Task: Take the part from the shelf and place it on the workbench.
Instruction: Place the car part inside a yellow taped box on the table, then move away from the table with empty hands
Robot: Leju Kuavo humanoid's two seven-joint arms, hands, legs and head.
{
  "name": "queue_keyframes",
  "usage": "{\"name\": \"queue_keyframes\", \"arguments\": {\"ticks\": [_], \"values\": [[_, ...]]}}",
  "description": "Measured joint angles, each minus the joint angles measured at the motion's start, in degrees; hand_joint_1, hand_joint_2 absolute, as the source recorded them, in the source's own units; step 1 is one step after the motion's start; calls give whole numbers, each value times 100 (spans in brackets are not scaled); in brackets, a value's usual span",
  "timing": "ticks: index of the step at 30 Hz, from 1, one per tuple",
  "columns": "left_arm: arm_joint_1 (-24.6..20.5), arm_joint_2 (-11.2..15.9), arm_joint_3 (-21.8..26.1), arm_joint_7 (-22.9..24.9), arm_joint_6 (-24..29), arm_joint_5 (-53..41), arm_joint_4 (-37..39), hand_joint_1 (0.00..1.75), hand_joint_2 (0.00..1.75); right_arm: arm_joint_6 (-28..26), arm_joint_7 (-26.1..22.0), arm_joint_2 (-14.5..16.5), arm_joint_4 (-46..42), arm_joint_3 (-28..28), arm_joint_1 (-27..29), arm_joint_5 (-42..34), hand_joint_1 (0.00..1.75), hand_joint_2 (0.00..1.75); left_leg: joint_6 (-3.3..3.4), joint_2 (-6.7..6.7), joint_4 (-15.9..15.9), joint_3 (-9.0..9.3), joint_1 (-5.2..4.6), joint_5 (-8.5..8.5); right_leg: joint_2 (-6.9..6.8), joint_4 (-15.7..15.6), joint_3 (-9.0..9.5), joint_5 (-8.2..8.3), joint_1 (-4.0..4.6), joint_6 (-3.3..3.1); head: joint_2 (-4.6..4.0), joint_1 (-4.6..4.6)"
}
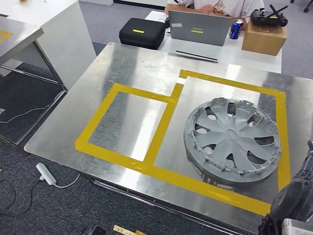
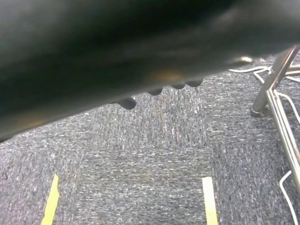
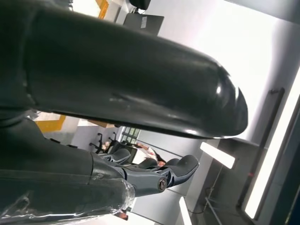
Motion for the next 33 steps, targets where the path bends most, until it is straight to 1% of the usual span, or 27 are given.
{"name": "queue_keyframes", "arguments": {"ticks": [1, 2, 4, 5, 6, 7, 9, 10, 11, 12, 14, 15, 16, 17, 19, 20, 21, 22, 24, 25, 26, 27, 29, 30, 31, 32, 33], "values": [[-1, 1, 1, 0, 3, 4, 0, 0, 0, -1, -8, 28, -9, -10, 18, -27, 0, 0, -30, 0, 163, -65, 7, -132, -6, -10, -2, 13, -9, -28, 0, -11], [-1, 1, 1, 0, 6, 7, 0, 0, 0, -2, -16, 57, -21, -21, 35, -58, 0, 0, -59, 0, 452, -186, 17, -324, -14, -12, -7, 22, -12, -49, 0, -21], [4, 1, 1, 0, 8, 11, 0, 0, 0, -2, -30, 103, -39, -43, 71, -119, 0, 0, -95, 1, 1203, -504, 33, -699, -23, -10, -28, 29, -8, -72, 0, -33], [8, 1, 1, 0, 8, 11, 0, 0, 0, -2, -34, 123, -43, -51, 89, -141, 0, 0, -102, 1, 1457, -607, 38, -769, -25, -9, -36, 32, -6, -76, 0, -32], [10, 1, 2, 0, 8, 11, 0, 0, 0, -1, -35, 140, -44, -57, 104, -155, 0, 0, -101, 1, 1512, -618, 39, -722, -24, -8, -39, 34, -6, -78, 0, -33], [10, 1, 2, 0, 8, 11, 0, 0, 0, -1, -36, 158, -44, -61, 115, -163, 0, 0, -91, 1, 1347, -524, 40, -569, -21, -7, -36, 35, -6, -79, 0, -33], [4, 1, 3, 0, 10, 13, 0, 0, 0, -1, -37, 188, -51, -73, 125, -187, 0, 0, -48, 0, 634, -156, 37, -175, -15, -2, -26, 38, 0, -70, 0, -33], [-2, 0, 3, 1, 12, 15, 0, 0, 0, 0, -36, 203, -56, -84, 128, -206, 0, 0, -23, -1, 287, 11, 32, -59, -11, 9, -34, 38, 12, -56, 0, -31], [-9, 0, 3, 2, 14, 17, 0, 0, 0, 0, -34, 215, -62, -96, 133, -228, 0, 0, 0, -1, 62, 106, 27, -14, -11, 20, -56, 45, 23, -31, 0, -29], [-13, 0, 3, 4, 19, 19, 0, 0, 0, 1, -30, 227, -68, -108, 142, -247, 0, 0, 19, -1, -37, 132, 20, -23, -12, 26, -81, 56, 31, -2, 0, -26], [-4, -4, 6, 13, 27, 23, 0, 0, 0, 1, -18, 249, -74, -129, 170, -271, 0, 0, 70, 1, -93, 121, 27, -12, -18, 33, -127, 70, 28, 63, 0, -27], [3, -8, 9, 15, 34, 25, 0, 0, 0, 1, -9, 262, -75, -142, 191, -286, 0, 0, 101, 3, -113, 116, 35, 13, -19, 84, -159, 18, 22, 90, 0, -22], [7, -12, 11, 18, 39, 26, 0, 0, 0, 2, 0, 275, -76, -156, 209, -302, 0, 0, 131, 6, -132, 112, 46, 38, -18, 224, -224, -93, 18, 113, 0, -9], [6, -17, 13, 19, 43, 26, 0, 0, 0, 2, 9, 287, -76, -171, 226, -321, 0, 0, 155, 10, -145, 102, 53, 58, -17, 485, -339, -268, 12, 132, 0, 8], [5, -24, 17, 21, 48, 27, 0, 0, 0, 5, 16, 318, -75, -193, 261, -355, 0, 0, 184, 17, -143, 68, 40, 79, -18, 1213, -635, -654, 7, 165, 0, 34], [7, -26, 20, 23, 49, 28, 0, 0, 0, 9, 17, 337, -75, -201, 286, -367, 0, 0, 191, 21, -142, 52, 32, 90, -18, 1497, -745, -764, 5, 177, 0, 33], [10, -26, 25, 25, 50, 28, 0, 0, 0, 14, 17, 356, -74, -209, 311, -378, 0, 0, 194, 24, -141, 40, 26, 100, -18, 1607, -770, -774, 5, 181, 0, 34], [13, -27, 29, 28, 50, 28, 0, 0, 0, 23, 17, 376, -74, -217, 330, -390, 0, 0, 191, 24, -140, 32, 22, 110, -19, 1473, -671, -669, 5, 177, 0, 34], [14, -29, 35, 30, 51, 28, 0, 0, 0, 44, 18, 417, -74, -237, 342, -411, 0, 0, 166, 23, -135, 26, 15, 128, -21, 715, -225, -334, 7, 152, 0, 36], [12, -30, 37, 31, 51, 28, 0, 0, 0, 56, 20, 438, -74, -245, 342, -420, 0, 0, 147, 22, -120, 16, 2, 135, -19, 321, -6, -215, 10, 137, 0, 36], [11, -30, 39, 31, 52, 28, 0, 0, 0, 67, 25, 459, -74, -251, 347, -425, 0, 0, 121, 22, -108, -1, -10, 148, -15, 70, 130, -157, 14, 115, 0, 31], [11, -30, 40, 31, 52, 28, 0, 0, 0, 77, 30, 478, -74, -256, 358, -428, 0, 0, 91, 21, -98, -21, -20, 163, -10, -32, 176, -153, 21, 93, 0, 29], [14, -30, 43, 31, 54, 28, 0, 0, 0, 93, 39, 515, -74, -266, 389, -434, 0, 0, 27, 20, -88, -57, -18, 193, -8, -41, 160, -109, 24, 26, 0, 23], [16, -29, 44, 31, 55, 28, 0, 0, 0, 97, 40, 535, -74, -270, 398, -435, 0, 0, -6, 18, -56, -77, -12, 155, -13, -46, 142, -82, 19, -9, 0, 21], [16, -29, 45, 31, 56, 28, 0, 0, 0, 100, 41, 552, -74, -274, 403, -435, 0, 0, -39, 16, 47, -121, -4, 49, -20, -55, 125, -52, 11, -47, 0, 7], [17, -29, 46, 31, 57, 28, 0, 0, 0, 101, 43, 565, -74, -279, 405, -435, 0, 0, -70, 14, 260, -204, 6, -132, -31, -64, 104, -25, 3, -80, 0, -5], [17, -30, 46, 31, 57, 28, 0, 0, 0, 101, 44, 579, -74, -284, 409, -435, 0, 0, -98, 13, 577, -321, 17, -356, -38, -62, 77, -4, 7, -100, 0, -20]]}}
